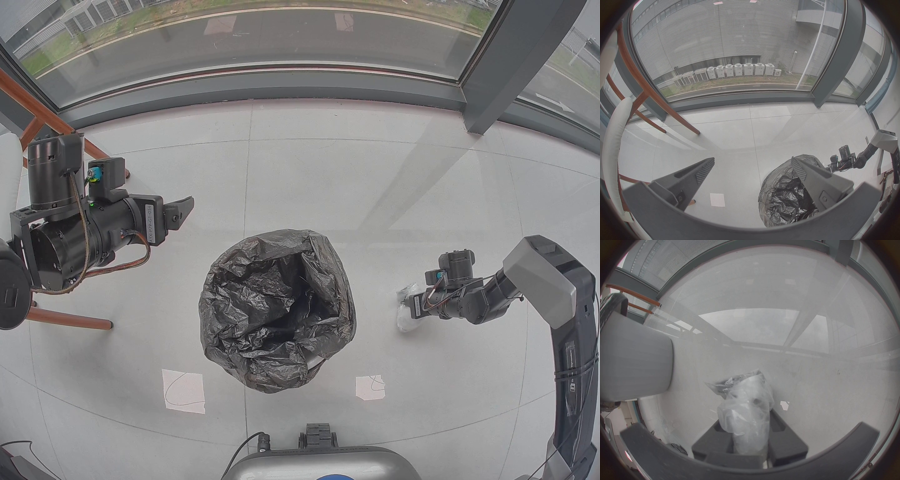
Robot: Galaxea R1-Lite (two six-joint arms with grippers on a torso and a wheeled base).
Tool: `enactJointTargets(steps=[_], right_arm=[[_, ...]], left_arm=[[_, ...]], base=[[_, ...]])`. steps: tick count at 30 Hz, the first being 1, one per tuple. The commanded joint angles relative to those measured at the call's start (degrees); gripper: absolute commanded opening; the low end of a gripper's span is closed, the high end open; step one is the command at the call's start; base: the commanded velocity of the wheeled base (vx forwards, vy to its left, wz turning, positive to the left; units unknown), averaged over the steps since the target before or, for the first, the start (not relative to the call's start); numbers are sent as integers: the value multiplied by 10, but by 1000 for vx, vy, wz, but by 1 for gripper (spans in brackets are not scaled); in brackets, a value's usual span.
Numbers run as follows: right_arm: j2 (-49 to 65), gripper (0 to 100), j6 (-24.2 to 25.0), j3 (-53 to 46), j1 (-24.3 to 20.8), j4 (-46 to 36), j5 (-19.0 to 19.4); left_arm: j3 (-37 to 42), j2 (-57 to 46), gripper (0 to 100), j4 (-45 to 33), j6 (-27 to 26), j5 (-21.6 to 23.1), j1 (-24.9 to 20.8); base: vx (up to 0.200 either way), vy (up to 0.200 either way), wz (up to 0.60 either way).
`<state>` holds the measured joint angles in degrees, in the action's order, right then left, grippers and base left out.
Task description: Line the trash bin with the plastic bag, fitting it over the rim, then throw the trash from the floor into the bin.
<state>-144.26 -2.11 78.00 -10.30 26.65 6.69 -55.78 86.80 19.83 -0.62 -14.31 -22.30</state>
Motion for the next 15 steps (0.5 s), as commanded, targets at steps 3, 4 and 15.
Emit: enactJointTargets(steps=[3,4,15], right_arm=[[131,0,14,-22,1,-40,7],[165,0,23,-22,-1,-59,8],[515,0,253,-32,-211,-391,24]], left_arm=[[1,-6,100,0,1,0,0],[1,-10,100,0,1,0,0],[10,-51,100,-14,1,2,-1]], base=[[0,0,0],[0,0,0],[0,18,0]])
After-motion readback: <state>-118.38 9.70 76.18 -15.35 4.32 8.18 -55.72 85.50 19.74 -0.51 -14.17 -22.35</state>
